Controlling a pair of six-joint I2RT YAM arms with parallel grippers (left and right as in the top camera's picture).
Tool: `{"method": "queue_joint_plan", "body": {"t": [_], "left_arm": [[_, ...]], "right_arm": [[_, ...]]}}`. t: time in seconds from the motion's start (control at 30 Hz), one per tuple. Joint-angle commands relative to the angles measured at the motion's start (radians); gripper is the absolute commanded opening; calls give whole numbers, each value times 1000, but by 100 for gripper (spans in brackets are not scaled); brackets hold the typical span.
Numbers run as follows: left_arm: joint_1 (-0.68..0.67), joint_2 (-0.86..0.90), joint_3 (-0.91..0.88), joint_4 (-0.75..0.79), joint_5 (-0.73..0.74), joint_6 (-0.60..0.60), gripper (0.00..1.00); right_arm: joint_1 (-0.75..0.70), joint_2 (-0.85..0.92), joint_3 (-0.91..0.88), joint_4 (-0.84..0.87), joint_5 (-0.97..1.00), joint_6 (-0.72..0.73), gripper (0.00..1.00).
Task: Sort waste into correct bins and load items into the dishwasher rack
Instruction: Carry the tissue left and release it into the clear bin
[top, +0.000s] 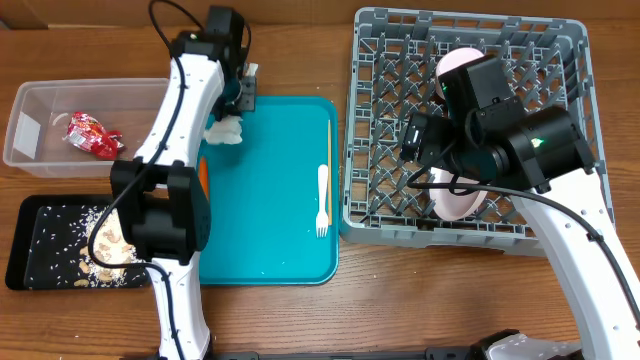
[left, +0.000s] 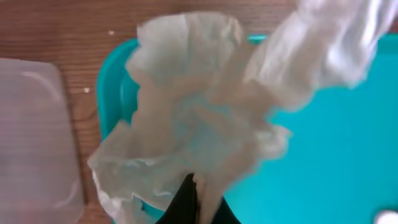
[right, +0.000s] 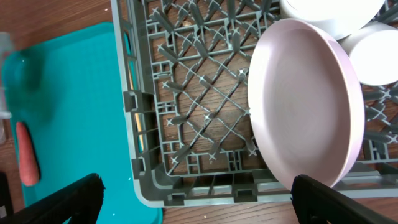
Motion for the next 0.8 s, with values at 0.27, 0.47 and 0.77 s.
{"method": "queue_joint_plan", "body": {"t": [0.27, 0.47, 0.77], "left_arm": [[93, -57, 399, -95, -76, -92, 4], [264, -56, 386, -55, -151, -150, 4], [481, -54, 263, -66, -68, -561, 4]], "right_arm": [[0, 0, 14, 5, 11, -1, 100], [0, 0, 14, 5, 11, -1, 100], [0, 0, 14, 5, 11, -1, 100]]}}
